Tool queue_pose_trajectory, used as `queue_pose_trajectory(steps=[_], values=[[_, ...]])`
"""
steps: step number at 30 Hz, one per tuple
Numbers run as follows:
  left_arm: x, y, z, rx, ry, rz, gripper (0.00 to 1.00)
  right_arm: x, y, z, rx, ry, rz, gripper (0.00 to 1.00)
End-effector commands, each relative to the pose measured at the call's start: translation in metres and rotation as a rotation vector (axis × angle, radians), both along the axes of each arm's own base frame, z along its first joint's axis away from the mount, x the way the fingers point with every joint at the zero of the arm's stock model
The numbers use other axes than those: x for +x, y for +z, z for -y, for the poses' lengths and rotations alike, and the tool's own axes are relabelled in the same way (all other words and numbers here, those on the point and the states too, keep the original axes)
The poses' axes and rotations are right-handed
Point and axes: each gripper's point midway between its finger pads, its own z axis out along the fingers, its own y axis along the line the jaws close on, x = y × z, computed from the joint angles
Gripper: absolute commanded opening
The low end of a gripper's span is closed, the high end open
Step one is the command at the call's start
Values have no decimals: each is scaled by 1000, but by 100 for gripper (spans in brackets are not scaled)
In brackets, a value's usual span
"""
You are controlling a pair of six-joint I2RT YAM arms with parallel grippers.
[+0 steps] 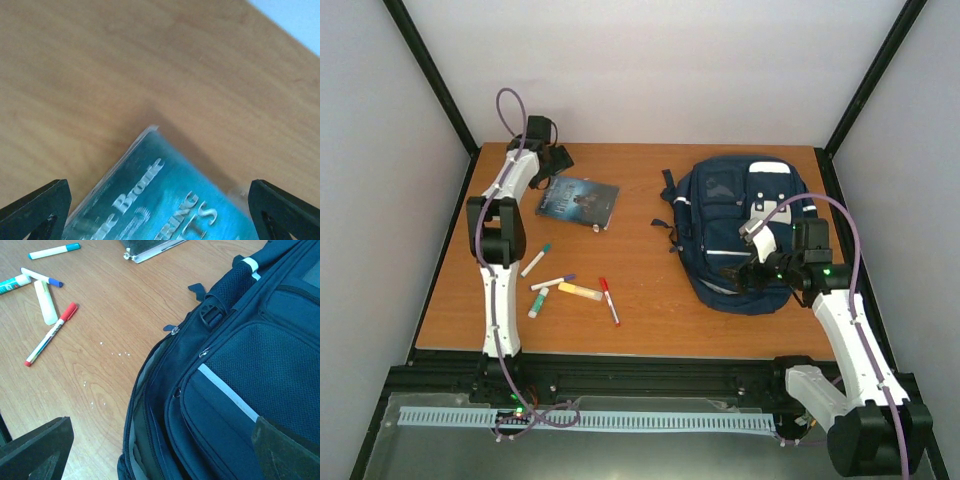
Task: Pack the student bag
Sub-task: Pick up the book from the center of the board.
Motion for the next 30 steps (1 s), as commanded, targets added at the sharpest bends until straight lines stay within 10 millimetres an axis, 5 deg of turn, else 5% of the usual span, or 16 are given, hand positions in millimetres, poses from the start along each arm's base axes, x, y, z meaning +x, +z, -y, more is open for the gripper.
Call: queue_pose_trajectory(steps=[1,11,16,24,30], values=[[17,-2,2,17,-81,-15,100,-2,-1,-3,13,27,-6,100],[27,-49,21,-36,-203,-58,100,-1,-8,-3,7,40,-32,100],[23,-61,49,-159,-307,-45,95,-1,-9,-4,7,48,-39,100],[10,-51,127,-174,-544,-5,90,-3,-12,-5,7,67,-48,100],[-23,-69,179,-159,-668,-68,86,-3,-12,-5,6,66,-49,100]])
